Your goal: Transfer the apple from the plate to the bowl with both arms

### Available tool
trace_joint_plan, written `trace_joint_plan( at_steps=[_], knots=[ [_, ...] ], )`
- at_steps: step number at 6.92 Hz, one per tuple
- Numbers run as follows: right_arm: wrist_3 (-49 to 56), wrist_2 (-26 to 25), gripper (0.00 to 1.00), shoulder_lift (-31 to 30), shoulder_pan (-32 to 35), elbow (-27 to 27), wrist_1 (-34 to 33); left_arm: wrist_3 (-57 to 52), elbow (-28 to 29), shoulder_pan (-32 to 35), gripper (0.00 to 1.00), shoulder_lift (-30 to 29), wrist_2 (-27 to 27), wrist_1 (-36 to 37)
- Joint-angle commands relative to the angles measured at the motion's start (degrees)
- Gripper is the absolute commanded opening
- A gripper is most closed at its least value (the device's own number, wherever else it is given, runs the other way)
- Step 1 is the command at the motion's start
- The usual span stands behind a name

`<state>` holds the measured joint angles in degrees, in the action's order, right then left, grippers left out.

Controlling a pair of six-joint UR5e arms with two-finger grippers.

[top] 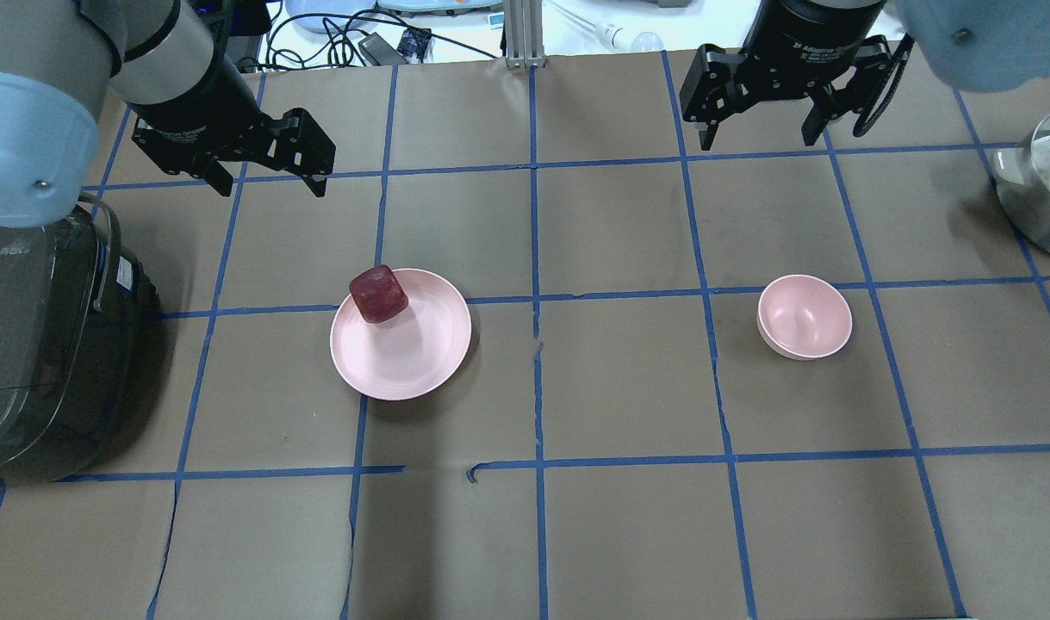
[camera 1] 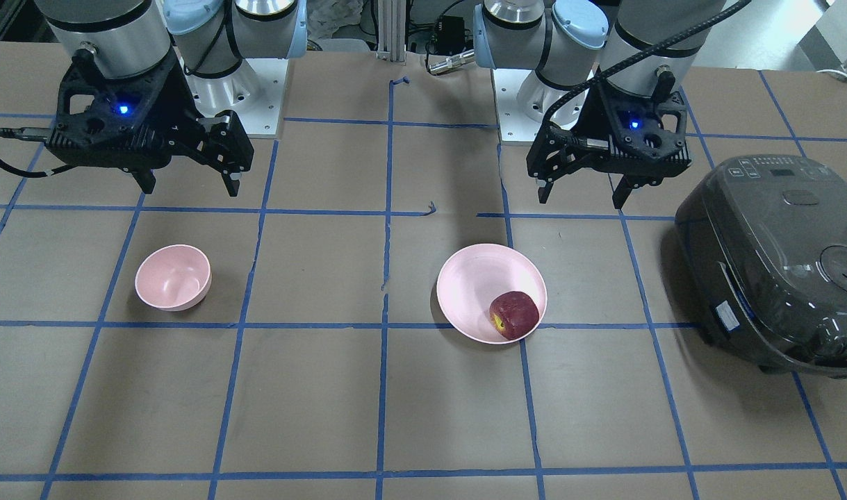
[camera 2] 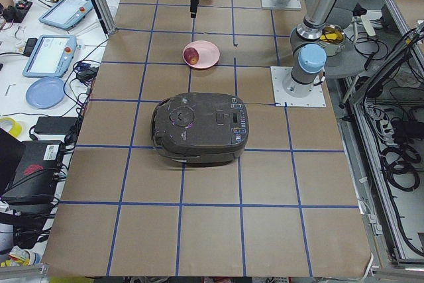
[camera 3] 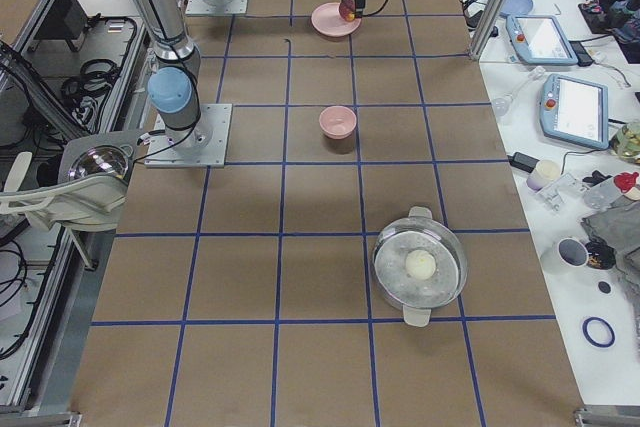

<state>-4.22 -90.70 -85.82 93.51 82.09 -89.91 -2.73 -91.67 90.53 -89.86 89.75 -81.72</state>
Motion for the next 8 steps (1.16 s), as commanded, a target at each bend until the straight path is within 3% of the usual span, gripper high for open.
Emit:
trace_joint_plan(
  at_steps=[1, 4, 8],
  knots=[
    [0.1, -0.1, 1.0, 0.0, 0.0, 0.0, 0.0, 0.2, 0.1, 0.0, 1.0, -0.4, 0.0, 0.1],
    [0.2, 0.0, 1.0, 0.0, 0.0, 0.0, 0.0, 2.8, 0.2, 0.0, 1.0, -3.2, -0.7, 4.3],
    [0.1, 0.2, 1.0, 0.0, 0.0, 0.0, 0.4, 7.0, -2.4, 2.4, 1.0, -15.3, -0.5, 13.9]
  ],
)
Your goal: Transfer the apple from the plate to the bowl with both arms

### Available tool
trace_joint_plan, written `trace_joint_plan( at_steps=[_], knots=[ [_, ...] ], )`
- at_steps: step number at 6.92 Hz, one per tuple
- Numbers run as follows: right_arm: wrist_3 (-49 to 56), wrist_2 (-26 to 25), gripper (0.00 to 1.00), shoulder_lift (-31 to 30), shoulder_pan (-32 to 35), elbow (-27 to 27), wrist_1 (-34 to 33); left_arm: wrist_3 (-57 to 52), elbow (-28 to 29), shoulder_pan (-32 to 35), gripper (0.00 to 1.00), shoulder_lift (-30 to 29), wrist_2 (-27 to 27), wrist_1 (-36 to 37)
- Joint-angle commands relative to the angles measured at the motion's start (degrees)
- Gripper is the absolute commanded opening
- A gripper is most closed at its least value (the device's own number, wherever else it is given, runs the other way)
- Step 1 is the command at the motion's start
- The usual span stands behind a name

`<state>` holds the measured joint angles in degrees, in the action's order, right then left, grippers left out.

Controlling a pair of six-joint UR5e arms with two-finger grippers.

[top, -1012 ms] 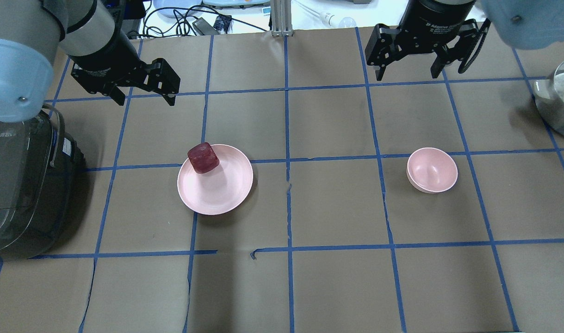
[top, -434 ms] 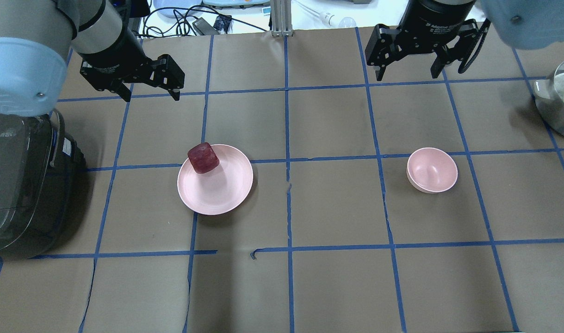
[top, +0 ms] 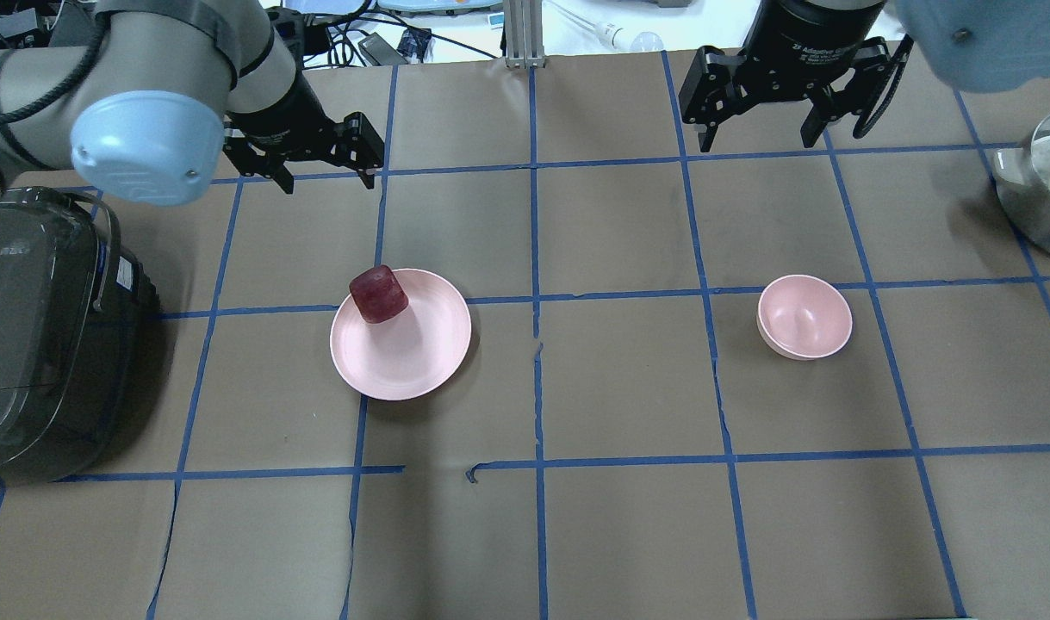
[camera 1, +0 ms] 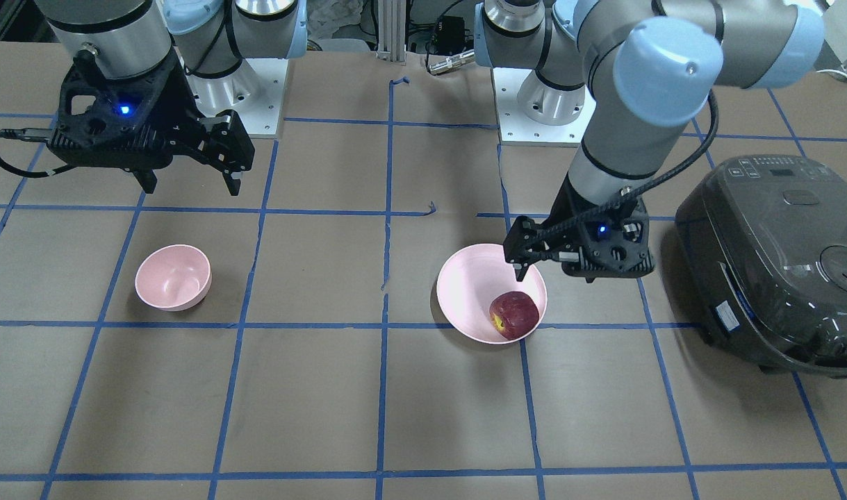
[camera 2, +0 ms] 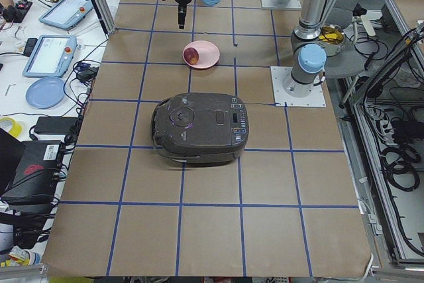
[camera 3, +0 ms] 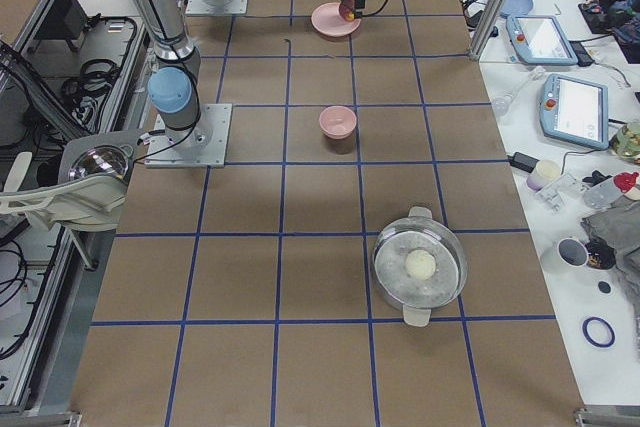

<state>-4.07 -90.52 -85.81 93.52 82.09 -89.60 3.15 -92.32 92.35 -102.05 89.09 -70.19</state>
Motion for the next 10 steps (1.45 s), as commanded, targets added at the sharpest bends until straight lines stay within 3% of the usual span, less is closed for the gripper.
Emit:
trace_joint_plan(
  at_steps=[1, 2, 4, 6, 9, 10],
  knots=[
    [0.0, -0.1, 1.0, 0.0, 0.0, 0.1, 0.2, 6.5, -3.7, 0.6, 1.0, -4.3, 0.1, 5.8],
    [0.3, -0.3, 1.0, 0.2, -0.2, 0.2, 0.3, 9.4, -4.4, 0.6, 1.0, -6.2, 0.5, 5.8],
    [2.6, -5.9, 1.0, 0.5, -2.1, 0.4, 0.6, 16.2, -5.7, 0.5, 1.0, -10.0, 0.3, 5.8],
    [3.4, -5.5, 1.0, 0.8, -5.6, 0.6, 2.1, 18.7, -6.3, 0.2, 1.0, -11.6, 0.4, 5.7],
    [9.6, -5.8, 1.0, 3.4, -13.3, 8.1, -1.9, 19.3, -8.2, -0.1, 1.0, -12.7, 0.1, 6.0],
    [13.3, -6.2, 1.0, 5.1, -15.7, 11.5, -4.5, 19.3, -8.8, -0.1, 0.82, -13.0, 0.0, 5.9]
  ],
)
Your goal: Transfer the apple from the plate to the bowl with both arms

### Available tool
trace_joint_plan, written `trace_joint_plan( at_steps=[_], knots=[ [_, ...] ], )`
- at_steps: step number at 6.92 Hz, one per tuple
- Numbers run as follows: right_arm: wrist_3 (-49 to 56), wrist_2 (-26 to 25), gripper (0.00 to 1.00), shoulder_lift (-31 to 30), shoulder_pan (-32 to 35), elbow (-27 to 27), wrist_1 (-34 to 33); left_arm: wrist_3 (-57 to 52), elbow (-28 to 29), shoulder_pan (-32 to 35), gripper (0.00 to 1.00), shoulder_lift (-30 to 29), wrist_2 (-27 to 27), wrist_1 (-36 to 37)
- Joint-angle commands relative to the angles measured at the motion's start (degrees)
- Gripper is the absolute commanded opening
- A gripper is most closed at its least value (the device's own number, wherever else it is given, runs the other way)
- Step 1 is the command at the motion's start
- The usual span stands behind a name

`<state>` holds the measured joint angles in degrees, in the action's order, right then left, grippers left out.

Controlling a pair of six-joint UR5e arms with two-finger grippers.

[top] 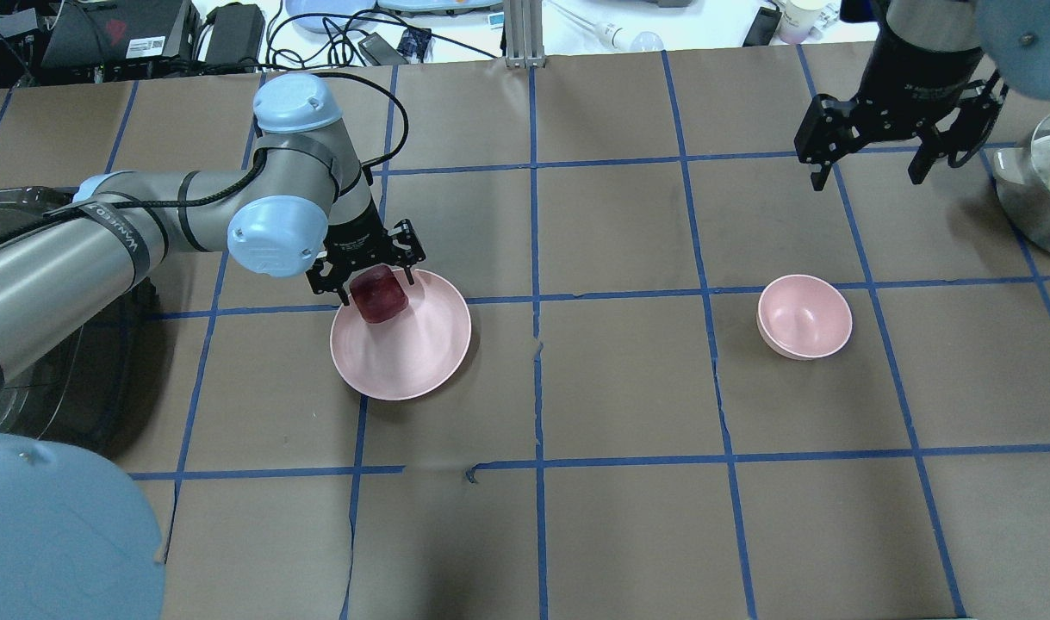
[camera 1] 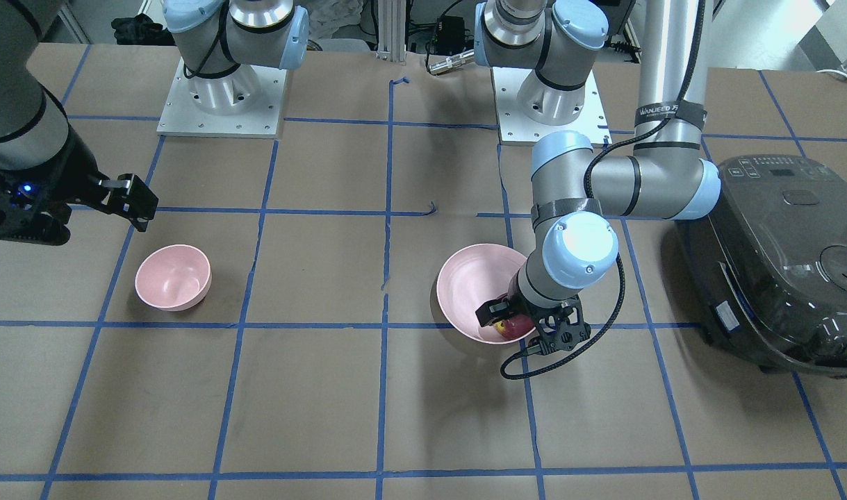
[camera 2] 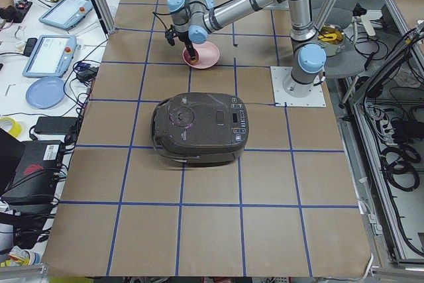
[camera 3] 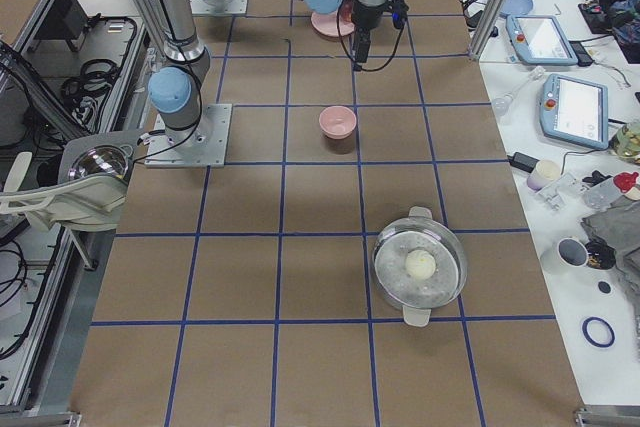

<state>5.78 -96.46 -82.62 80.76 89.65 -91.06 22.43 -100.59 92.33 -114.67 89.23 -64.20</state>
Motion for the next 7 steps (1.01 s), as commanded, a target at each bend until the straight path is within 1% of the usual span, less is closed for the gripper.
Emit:
trace_joint_plan(
  at_steps=[1, 2, 3, 4, 5, 6, 7],
  knots=[
    [4.8, -0.1, 1.0, 2.6, -5.9, 6.4, -5.4, -0.9, -1.2, -0.1, 0.57, -0.2, 0.0, -0.1],
    [6.5, -0.1, 1.0, 3.5, -7.7, 9.6, -10.1, -3.2, -0.9, 0.0, 0.32, 0.1, 0.1, -0.1],
    [7.6, 0.4, 1.0, 4.0, -8.4, 13.1, -16.0, -6.8, 0.2, 0.0, 0.21, 1.7, -0.2, -0.1],
    [9.6, 0.6, 0.99, 5.4, -8.5, 16.3, -22.3, -7.3, 0.8, 0.7, 0.12, 2.9, -0.2, -0.9],
    [9.8, 1.2, 0.91, 5.7, -8.5, 20.6, -24.8, -11.4, 0.8, 1.6, 0.1, 4.3, -0.3, -1.2],
    [10.0, 4.5, 0.85, 6.0, -8.5, 26.0, -32.6, -15.2, 1.2, 1.9, 0.09, 7.4, -0.6, -3.5],
    [10.1, 4.6, 0.59, 6.1, -8.5, 29.8, -39.3, -17.0, 0.2, 3.0, 0.08, 9.5, -3.5, -5.0]
  ],
)
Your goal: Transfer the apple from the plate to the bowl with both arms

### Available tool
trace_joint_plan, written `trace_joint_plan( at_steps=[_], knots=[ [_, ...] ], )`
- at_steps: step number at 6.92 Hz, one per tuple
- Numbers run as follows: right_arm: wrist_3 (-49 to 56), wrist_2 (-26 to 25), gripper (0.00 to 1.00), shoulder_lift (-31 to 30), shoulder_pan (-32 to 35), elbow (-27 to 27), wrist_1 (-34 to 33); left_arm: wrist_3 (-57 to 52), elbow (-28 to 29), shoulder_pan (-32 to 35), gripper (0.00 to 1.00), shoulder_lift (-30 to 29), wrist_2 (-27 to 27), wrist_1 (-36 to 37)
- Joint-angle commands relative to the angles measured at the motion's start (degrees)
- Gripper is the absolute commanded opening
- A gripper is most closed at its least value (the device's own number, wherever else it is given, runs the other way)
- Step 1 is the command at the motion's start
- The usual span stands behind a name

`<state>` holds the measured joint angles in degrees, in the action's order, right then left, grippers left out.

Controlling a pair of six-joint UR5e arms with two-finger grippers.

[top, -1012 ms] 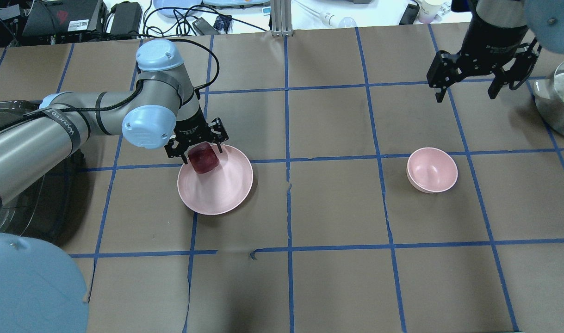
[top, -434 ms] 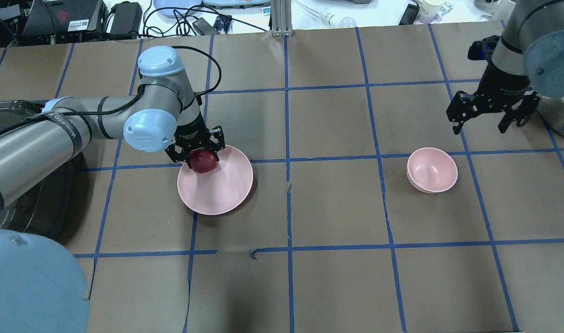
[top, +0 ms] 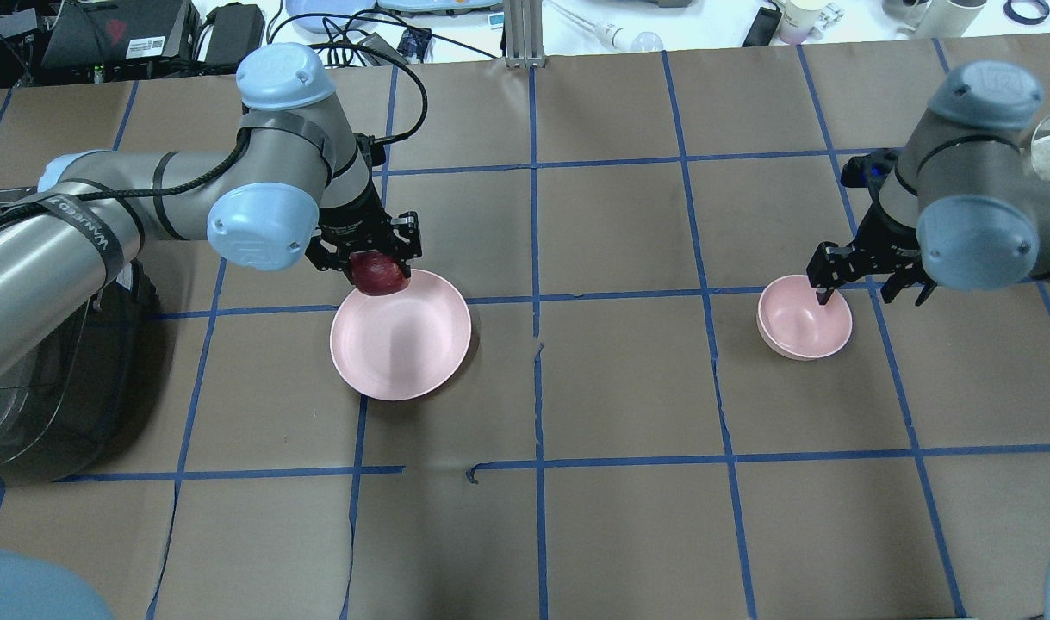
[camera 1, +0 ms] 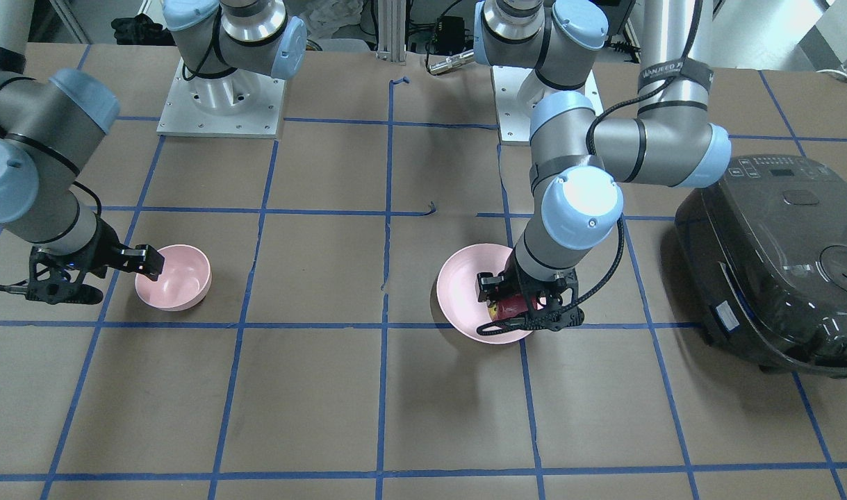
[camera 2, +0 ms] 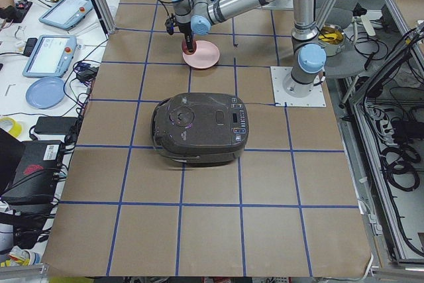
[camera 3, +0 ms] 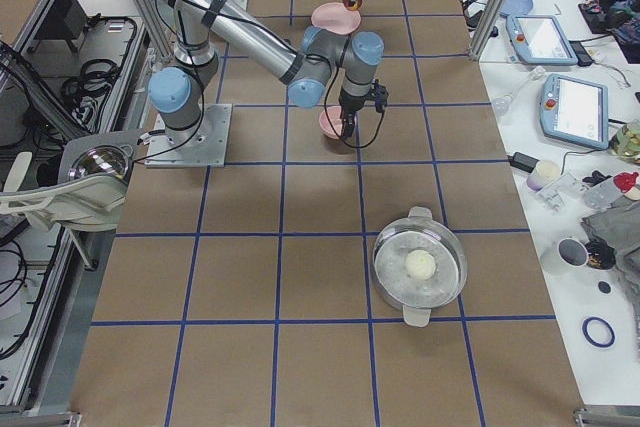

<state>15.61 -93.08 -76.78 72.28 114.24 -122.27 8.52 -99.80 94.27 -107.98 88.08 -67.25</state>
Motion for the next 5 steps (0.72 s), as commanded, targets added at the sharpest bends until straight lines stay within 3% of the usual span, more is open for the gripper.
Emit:
trace_joint_plan(
  at_steps=[1, 2, 5],
  knots=[
    [1.1, 1.2, 0.26, 0.4, 0.0, 5.8, -9.0, -2.3, -1.0, 5.2, 0.05, 3.4, -3.9, -0.8],
    [2.1, 1.1, 0.01, 0.5, 0.0, 5.6, -9.1, -2.5, 1.1, 7.4, 0.05, 3.0, -2.2, -0.4],
    [1.4, 2.6, 0.0, 0.7, 0.0, 1.8, -7.6, -4.4, 2.7, 8.6, 0.05, 4.0, -2.1, -0.5]
  ],
)
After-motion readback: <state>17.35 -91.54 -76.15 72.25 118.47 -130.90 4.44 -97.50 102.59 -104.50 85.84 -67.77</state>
